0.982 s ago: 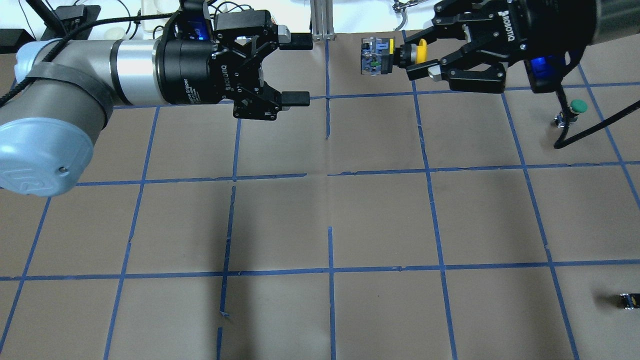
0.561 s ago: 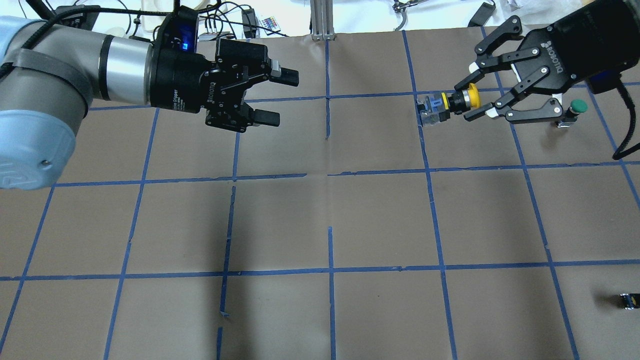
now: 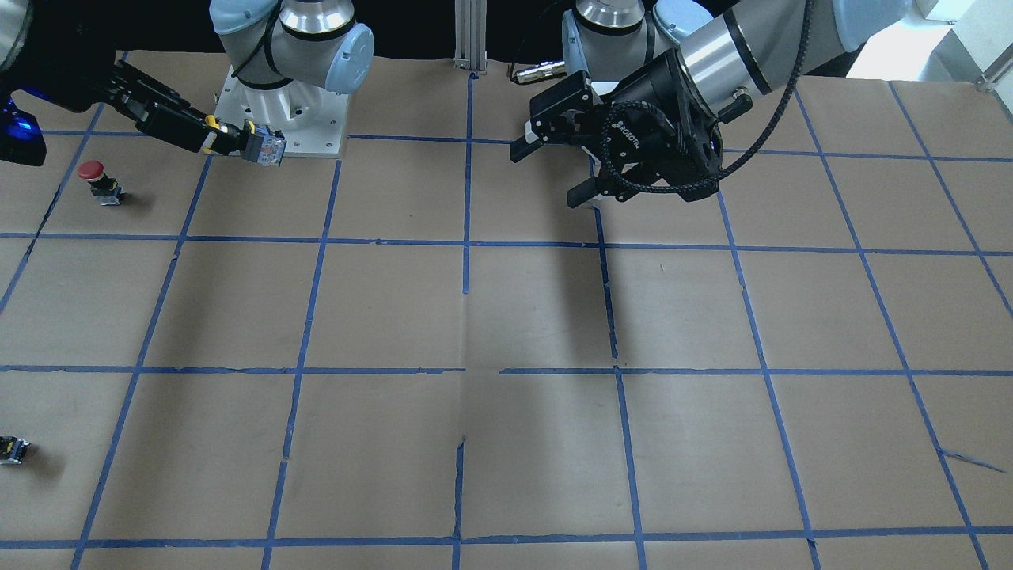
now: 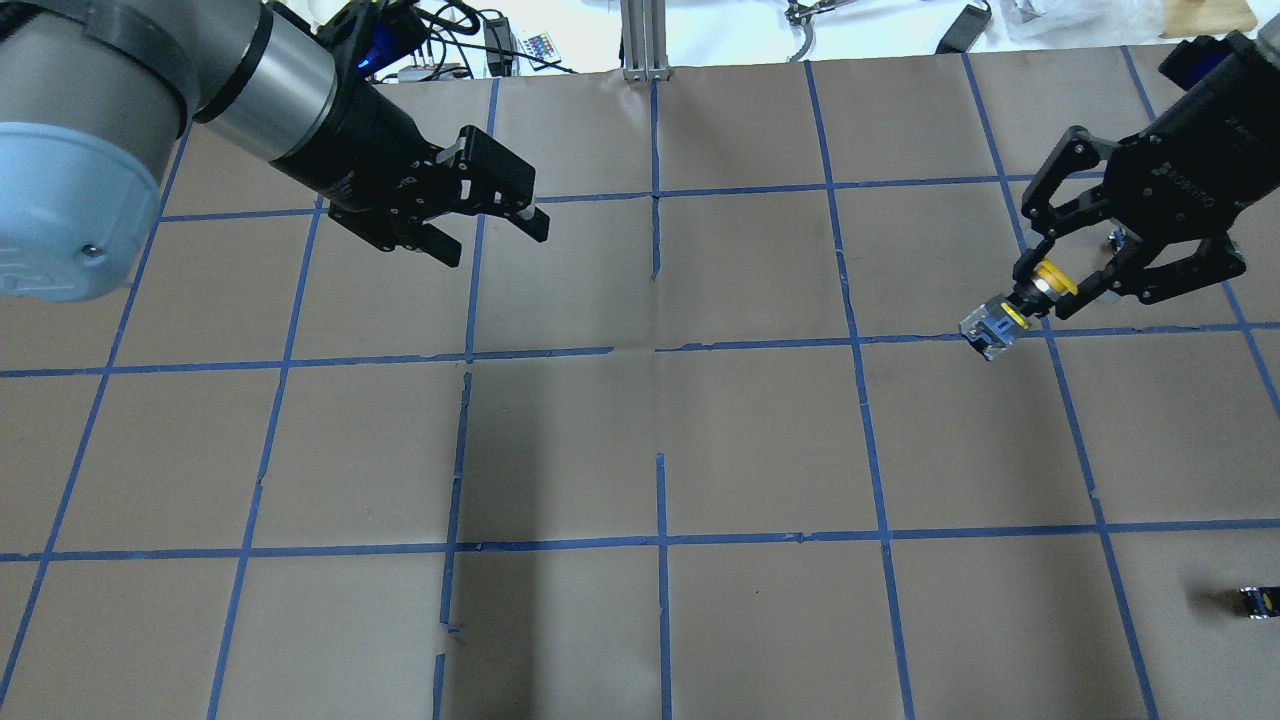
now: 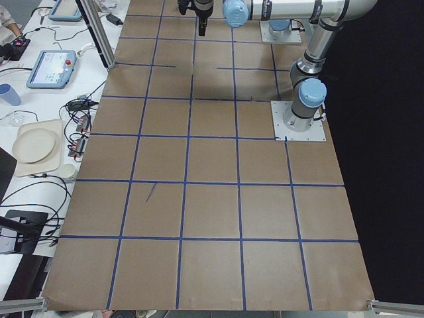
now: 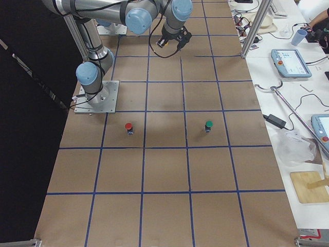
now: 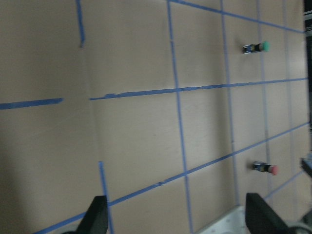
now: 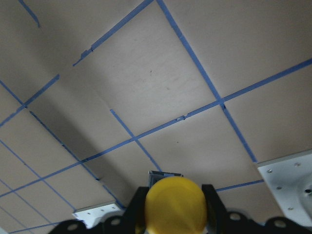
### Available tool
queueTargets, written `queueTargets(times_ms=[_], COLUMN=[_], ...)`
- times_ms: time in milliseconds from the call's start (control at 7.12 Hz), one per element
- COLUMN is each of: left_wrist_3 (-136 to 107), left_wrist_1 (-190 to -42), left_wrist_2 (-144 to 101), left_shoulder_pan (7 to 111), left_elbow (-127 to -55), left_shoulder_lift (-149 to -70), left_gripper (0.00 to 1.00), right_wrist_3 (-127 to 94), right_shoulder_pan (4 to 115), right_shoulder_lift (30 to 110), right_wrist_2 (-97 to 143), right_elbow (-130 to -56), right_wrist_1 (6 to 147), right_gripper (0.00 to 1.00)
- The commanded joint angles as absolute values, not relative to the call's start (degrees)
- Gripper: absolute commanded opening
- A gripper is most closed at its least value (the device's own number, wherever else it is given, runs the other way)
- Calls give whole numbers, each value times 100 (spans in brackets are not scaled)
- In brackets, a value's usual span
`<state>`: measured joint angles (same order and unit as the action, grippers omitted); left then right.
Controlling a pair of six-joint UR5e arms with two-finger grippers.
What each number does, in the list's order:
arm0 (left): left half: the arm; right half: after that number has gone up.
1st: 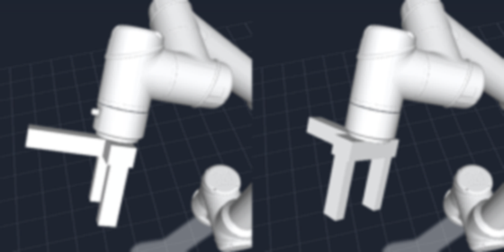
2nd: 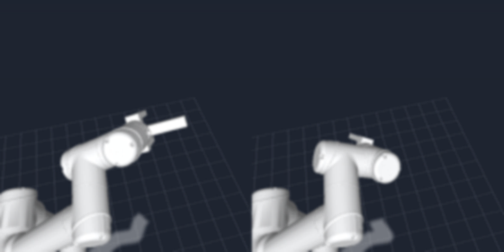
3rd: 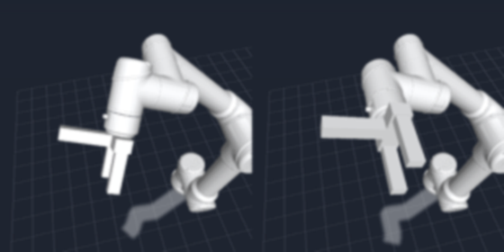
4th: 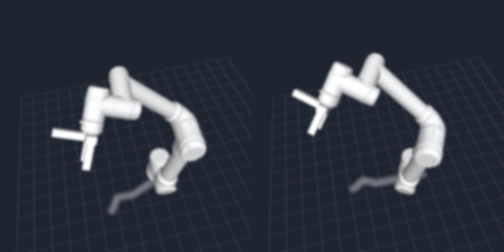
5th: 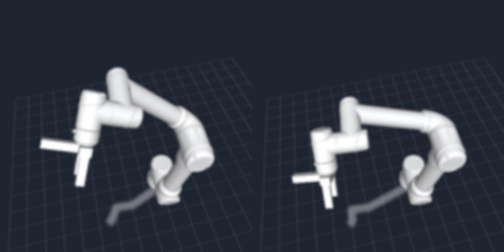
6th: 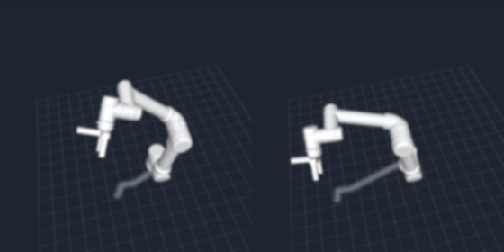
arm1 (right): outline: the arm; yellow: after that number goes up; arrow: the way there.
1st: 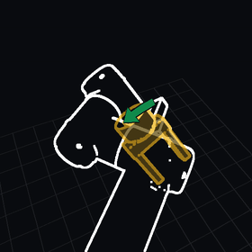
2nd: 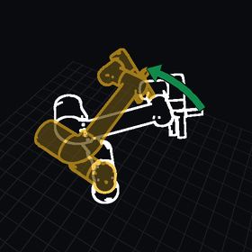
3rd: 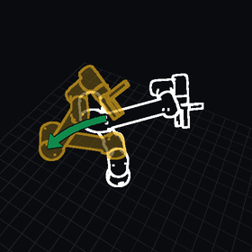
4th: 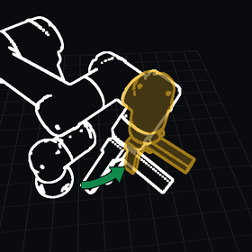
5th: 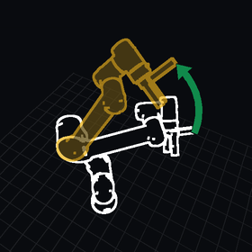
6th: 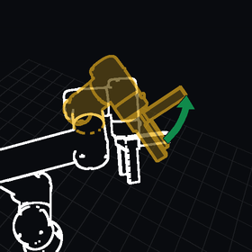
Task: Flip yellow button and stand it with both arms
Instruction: 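Carry the button with the right gripper toward the green button, cap up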
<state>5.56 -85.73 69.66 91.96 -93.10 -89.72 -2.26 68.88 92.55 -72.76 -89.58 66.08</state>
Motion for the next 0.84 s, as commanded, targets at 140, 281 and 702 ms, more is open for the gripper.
queueTargets(times_ms=[140,281,702], left_wrist_3=[641,650,624], left_wrist_1=[-8614,-8613,-8744], left_wrist_2=[10147,10099,8755], left_shoulder_pan=[9782,9739,8765], left_elbow=[-8641,-8518,-8533], left_shoulder_lift=[-9386,-9448,-9396], left_gripper=[99,99,98], right_wrist_3=[1309,1196,702], right_shoulder_pan=[6864,6803,6092], right_shoulder_lift=[9246,9211,8746], right_wrist_2=[-8357,-8428,-8594], right_elbow=[-9017,-9018,-9009], right_wrist_1=[7242,7251,7539], right_gripper=[5,5,5])
